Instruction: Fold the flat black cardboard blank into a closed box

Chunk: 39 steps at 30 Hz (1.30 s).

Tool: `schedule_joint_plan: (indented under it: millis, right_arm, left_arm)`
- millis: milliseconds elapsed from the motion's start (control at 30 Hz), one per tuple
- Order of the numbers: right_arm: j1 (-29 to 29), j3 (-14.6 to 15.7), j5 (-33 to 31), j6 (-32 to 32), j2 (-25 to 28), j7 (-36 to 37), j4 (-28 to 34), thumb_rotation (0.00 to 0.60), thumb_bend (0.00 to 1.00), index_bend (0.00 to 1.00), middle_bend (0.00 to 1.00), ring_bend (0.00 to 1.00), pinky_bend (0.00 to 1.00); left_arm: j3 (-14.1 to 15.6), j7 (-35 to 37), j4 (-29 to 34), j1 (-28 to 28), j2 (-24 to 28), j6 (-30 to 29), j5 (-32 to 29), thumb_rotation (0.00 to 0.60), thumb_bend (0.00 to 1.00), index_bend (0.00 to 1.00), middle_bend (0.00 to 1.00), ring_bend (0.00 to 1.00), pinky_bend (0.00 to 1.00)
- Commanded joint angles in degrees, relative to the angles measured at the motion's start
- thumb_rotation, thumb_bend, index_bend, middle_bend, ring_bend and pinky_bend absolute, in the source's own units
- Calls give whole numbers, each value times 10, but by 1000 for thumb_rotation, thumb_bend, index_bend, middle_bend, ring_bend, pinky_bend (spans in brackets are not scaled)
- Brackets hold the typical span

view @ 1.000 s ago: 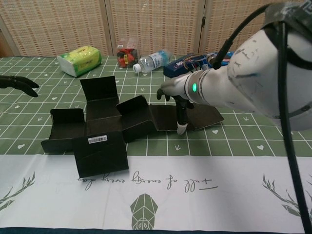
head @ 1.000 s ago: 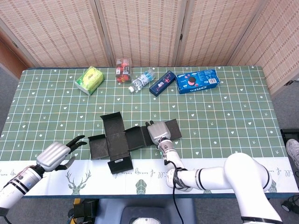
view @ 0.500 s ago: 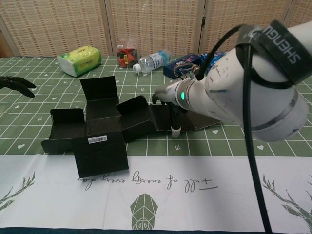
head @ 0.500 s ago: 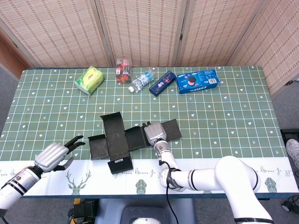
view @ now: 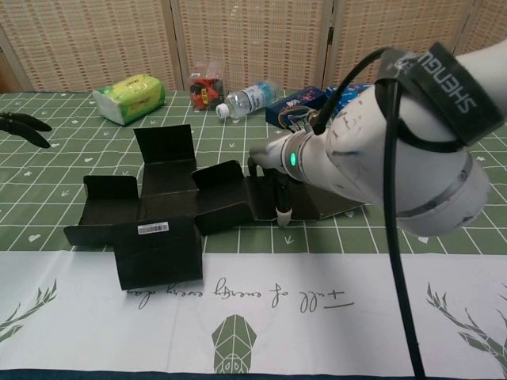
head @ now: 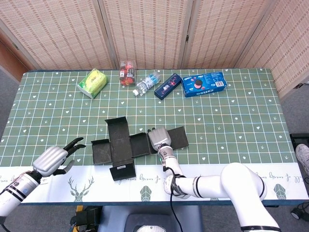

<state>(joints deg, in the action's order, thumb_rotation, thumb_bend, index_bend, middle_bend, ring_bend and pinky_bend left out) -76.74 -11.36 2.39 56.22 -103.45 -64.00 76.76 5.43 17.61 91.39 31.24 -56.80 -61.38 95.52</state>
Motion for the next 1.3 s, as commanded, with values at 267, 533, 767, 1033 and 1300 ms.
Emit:
schedule_joint_plan:
  millis: [267, 533, 767, 1033, 1300]
  right_arm:
    - [23, -12, 31, -14, 22, 35, 21, 600, 287, 296, 334, 832, 1000]
    - [61, -10, 86, -51, 63, 103, 56, 600, 294, 302, 343, 832, 1000]
    - [78, 7, 118, -67, 95, 139, 81, 600, 299, 303, 344, 832, 1000]
    - [85, 26, 133, -68, 107, 159, 92, 600, 303, 303, 344, 832, 1000]
    - [82, 39, 138, -64, 106, 167, 96, 600, 304, 303, 344, 832, 1000]
  left_arm:
    - [-7, 24, -36, -11, -15, -12, -12, 600, 565, 168, 42, 678, 910]
    - [-10, 20, -74, -16, -36, -15, -16, 600, 516, 143, 43, 677, 910]
    - [-12, 0, -170, -13, -109, -38, 16, 600, 264, 25, 2, 669, 907]
    - [-10, -13, -258, -3, -193, -60, 47, 600, 185, 0, 0, 602, 899]
    - [-21, -30, -322, 7, -263, -73, 46, 600, 185, 0, 0, 589, 899]
